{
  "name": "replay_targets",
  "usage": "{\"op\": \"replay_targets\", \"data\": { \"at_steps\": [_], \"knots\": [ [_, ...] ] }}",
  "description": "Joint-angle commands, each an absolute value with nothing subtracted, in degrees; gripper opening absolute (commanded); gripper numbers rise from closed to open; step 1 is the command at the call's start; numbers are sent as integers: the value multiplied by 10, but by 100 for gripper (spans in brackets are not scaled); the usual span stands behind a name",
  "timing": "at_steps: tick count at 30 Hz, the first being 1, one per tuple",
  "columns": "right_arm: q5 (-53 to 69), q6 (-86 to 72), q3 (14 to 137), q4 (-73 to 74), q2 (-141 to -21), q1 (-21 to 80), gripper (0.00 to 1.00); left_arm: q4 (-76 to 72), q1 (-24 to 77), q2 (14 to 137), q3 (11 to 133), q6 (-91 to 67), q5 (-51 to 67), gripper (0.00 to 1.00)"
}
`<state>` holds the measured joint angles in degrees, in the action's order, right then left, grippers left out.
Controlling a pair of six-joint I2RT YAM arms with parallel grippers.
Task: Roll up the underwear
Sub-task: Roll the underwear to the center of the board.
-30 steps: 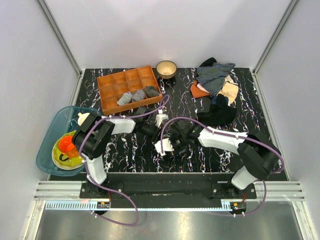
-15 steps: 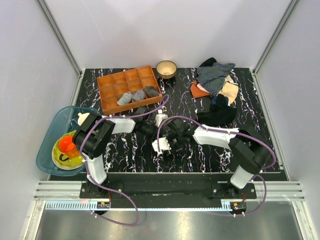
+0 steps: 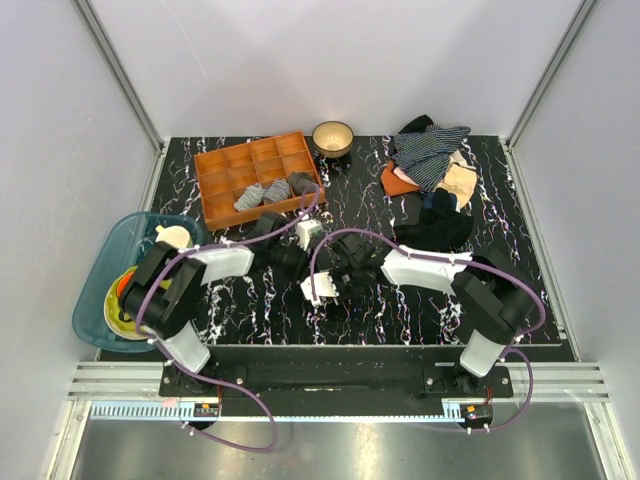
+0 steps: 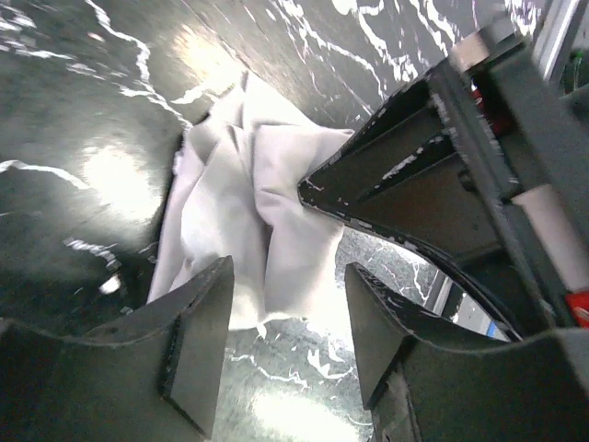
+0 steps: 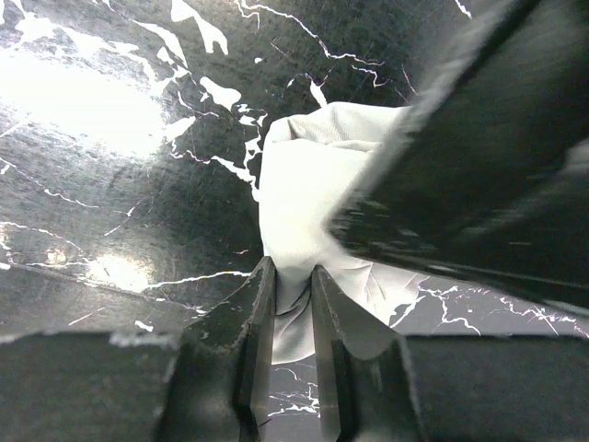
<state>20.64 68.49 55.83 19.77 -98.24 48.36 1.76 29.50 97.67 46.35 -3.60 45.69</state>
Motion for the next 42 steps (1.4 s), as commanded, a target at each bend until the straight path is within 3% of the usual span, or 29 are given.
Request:
{"op": "replay_targets", "data": {
  "at_steps": [1, 6, 12, 15, 16, 19, 22, 26, 30, 35, 42],
  "knots": [
    [225, 675, 566, 236, -1002, 485, 25, -69, 268, 889, 439, -67, 401, 56],
    [230, 668, 573, 243, -1005, 485, 25, -75, 252, 835, 422, -76, 372, 58],
    [238, 660, 582, 255, -1007, 483, 25, -125, 240, 714, 336, -92, 223, 60],
    [255, 656, 591, 271, -1009, 479, 25, -177, 239, 607, 261, -102, 159, 68],
    [259, 652, 599, 276, -1011, 478, 25, -191, 239, 579, 242, -110, 141, 77],
    [291, 648, 631, 321, -1033, 470, 25, -239, 239, 433, 152, -120, 132, 84],
    [328, 648, 685, 394, -1058, 463, 24, -282, 243, 363, 111, -113, 172, 84],
    [366, 642, 769, 518, -1127, 443, 24, -276, 329, 300, 91, -55, 175, 82],
    [399, 635, 837, 593, -1178, 416, 23, -209, 430, 329, 110, 19, 144, 81],
    [431, 642, 907, 685, -1227, 386, 23, -157, 530, 457, 181, 101, 78, 81],
    [425, 629, 973, 749, -1291, 380, 24, -55, 567, 636, 300, 210, 33, 82]
  ]
}}
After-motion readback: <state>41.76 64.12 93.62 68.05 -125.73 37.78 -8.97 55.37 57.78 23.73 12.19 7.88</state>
